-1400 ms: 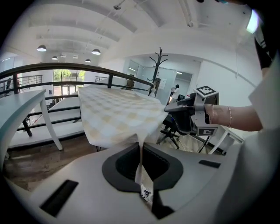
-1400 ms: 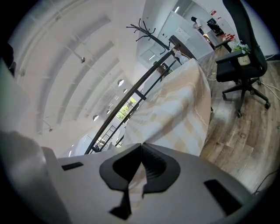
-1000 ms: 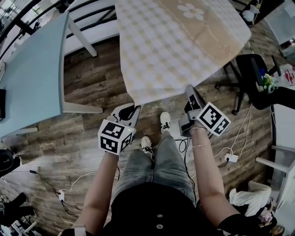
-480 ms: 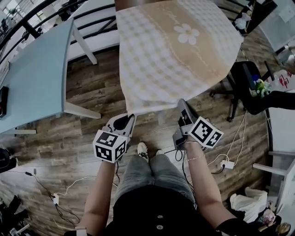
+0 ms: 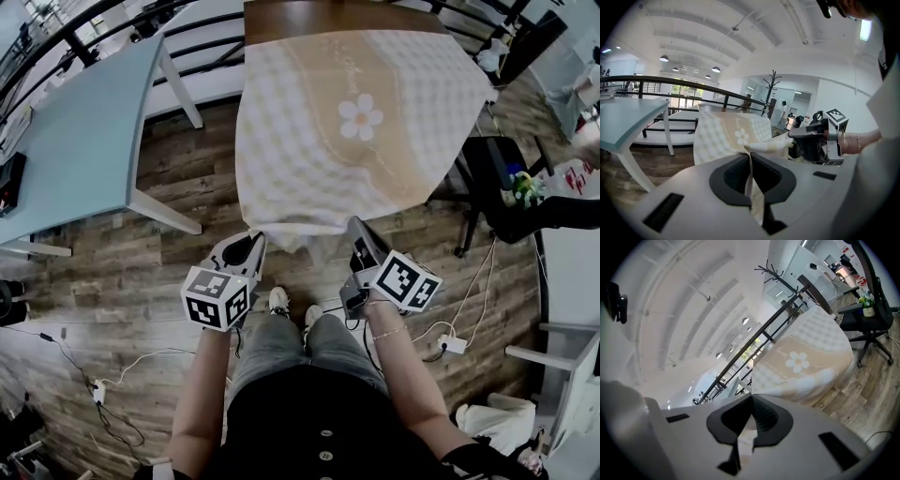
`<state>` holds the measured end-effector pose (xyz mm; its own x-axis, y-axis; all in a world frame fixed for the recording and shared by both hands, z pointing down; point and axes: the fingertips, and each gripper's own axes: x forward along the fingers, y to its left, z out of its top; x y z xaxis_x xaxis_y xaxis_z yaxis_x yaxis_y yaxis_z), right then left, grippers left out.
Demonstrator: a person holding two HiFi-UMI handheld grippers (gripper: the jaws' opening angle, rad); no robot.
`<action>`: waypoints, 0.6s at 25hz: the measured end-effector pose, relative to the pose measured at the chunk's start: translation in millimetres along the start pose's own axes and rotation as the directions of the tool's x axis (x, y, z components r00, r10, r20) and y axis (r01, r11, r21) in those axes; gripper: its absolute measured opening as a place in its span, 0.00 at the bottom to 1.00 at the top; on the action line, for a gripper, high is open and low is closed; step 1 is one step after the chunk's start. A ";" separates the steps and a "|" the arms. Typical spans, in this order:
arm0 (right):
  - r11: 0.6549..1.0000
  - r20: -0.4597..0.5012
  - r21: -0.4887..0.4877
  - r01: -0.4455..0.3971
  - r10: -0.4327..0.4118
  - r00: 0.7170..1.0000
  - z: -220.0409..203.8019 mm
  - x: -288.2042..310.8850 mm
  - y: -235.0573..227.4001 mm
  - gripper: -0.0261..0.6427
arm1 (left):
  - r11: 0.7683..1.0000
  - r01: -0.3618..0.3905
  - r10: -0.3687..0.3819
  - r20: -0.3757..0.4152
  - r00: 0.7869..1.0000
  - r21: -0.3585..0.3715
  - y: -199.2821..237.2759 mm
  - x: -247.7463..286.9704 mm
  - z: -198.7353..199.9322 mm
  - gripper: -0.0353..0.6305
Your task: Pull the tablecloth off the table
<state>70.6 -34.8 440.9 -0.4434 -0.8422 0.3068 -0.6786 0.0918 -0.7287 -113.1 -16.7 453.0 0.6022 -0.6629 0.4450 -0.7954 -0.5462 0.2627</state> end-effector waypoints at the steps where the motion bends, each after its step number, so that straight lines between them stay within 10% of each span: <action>1: 1.000 -0.006 0.000 -0.005 0.005 1.000 -3.3 -2.7 1.2 0.08 | 1.000 -0.004 0.004 0.004 1.000 -0.003 -1.5 -2.7 -0.5 0.08; 15: 1.000 -0.094 0.015 -0.003 0.004 0.996 -31.6 -5.5 1.6 0.08 | 1.000 -0.018 0.018 0.050 0.999 0.007 -8.5 -24.8 12.5 0.08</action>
<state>53.5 -13.2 457.4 -0.4992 -0.7882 0.3600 -0.6687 0.0861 -0.7386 -120.5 -2.1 429.1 0.5908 -0.6974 0.4058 -0.8056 -0.5379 0.2485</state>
